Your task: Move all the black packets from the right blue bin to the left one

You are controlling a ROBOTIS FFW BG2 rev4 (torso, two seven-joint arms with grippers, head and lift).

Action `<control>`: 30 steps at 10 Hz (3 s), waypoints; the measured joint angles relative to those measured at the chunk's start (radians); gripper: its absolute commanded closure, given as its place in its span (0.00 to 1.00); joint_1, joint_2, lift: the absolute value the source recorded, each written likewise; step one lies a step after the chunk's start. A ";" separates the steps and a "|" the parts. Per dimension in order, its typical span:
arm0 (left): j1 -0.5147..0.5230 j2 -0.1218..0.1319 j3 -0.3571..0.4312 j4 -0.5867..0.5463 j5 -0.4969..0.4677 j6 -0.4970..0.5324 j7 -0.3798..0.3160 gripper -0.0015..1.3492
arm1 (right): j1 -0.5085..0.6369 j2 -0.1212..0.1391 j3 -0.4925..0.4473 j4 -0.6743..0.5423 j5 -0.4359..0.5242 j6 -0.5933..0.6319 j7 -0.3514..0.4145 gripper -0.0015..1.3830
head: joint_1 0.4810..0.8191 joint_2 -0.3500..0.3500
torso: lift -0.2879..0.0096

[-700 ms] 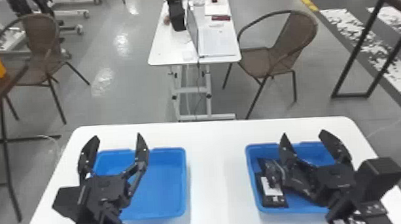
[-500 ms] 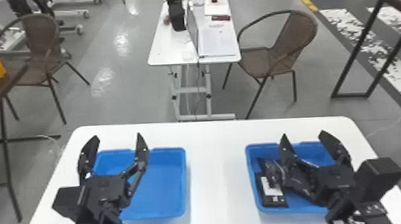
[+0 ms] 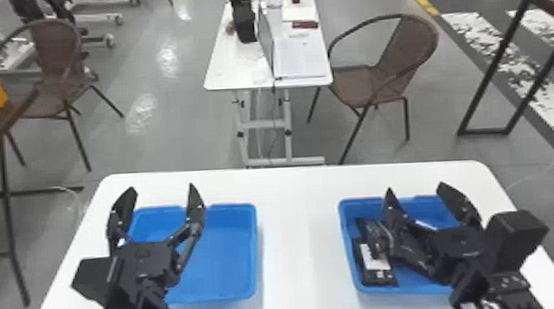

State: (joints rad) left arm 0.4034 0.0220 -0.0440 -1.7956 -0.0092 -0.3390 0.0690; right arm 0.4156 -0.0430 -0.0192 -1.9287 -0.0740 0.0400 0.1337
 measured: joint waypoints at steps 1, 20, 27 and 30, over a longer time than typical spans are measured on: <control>0.000 0.002 0.000 0.000 0.001 0.000 0.000 0.15 | -0.007 -0.003 -0.001 0.009 -0.026 0.051 -0.002 0.17 | 0.63 0.51 | 0.97; -0.007 0.007 -0.005 0.001 0.011 0.012 -0.004 0.15 | -0.434 -0.081 0.005 0.783 -0.118 0.148 0.179 0.92 | 0.63 0.47 | 0.97; -0.006 0.006 -0.005 0.002 0.011 0.009 -0.003 0.15 | -0.388 -0.065 -0.002 0.703 -0.141 0.197 0.177 0.92 | 0.63 0.49 | 0.97; -0.008 0.004 -0.002 0.002 0.017 0.007 -0.003 0.15 | -0.254 -0.067 -0.035 0.417 -0.077 0.233 0.177 0.92 | 0.63 0.48 | 0.97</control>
State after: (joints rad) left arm 0.3958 0.0257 -0.0456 -1.7932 0.0075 -0.3324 0.0656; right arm 0.1620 -0.1096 -0.0547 -1.5114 -0.1512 0.2728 0.3110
